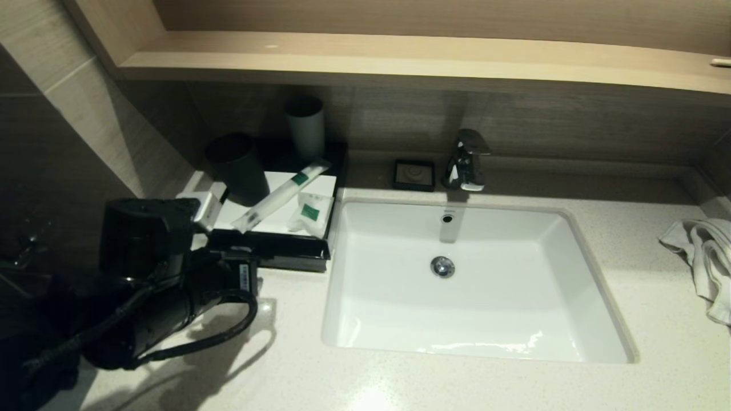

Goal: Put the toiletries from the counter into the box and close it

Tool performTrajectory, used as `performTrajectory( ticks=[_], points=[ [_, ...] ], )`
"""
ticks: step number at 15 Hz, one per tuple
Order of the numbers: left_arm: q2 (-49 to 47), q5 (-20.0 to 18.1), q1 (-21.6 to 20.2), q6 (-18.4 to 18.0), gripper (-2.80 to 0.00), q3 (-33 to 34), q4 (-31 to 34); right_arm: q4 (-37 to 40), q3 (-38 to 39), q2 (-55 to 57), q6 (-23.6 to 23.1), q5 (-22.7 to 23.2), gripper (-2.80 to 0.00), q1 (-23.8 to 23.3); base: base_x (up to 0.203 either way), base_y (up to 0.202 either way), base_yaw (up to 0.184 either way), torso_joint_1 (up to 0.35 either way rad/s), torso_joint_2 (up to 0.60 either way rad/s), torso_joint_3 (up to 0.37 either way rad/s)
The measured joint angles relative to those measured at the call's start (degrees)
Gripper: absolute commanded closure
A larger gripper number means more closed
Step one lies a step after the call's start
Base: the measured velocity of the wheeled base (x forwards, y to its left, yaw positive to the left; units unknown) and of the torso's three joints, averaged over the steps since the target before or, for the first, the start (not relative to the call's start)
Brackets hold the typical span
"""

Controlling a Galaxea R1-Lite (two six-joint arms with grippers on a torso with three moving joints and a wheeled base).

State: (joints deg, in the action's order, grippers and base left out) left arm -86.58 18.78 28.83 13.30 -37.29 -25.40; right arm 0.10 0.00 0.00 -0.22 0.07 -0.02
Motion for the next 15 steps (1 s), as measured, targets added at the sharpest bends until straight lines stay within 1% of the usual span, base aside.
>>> performTrajectory(
  ticks=[5,10,15],
  points=[
    [-0.69,0.17,0.35,0.23,0.0,1.46,-1.28,0.0,0.0,0.0,-0.01,-0.01,0.0,0.0,0.0,0.0,0.0,0.0,0.0,0.0],
    [-2.42,0.47,0.35,-0.1,0.0,3.45,-7.82,0.0,0.0,0.0,-0.02,0.0,0.0,0.0,0.0,0.0,0.0,0.0,0.0,0.0],
    [-3.72,0.53,0.33,0.06,0.0,3.95,-8.52,0.0,0.0,0.0,-0.02,-0.02,0.0,0.0,0.0,0.0,0.0,0.0,0.0,0.0]
  ],
)
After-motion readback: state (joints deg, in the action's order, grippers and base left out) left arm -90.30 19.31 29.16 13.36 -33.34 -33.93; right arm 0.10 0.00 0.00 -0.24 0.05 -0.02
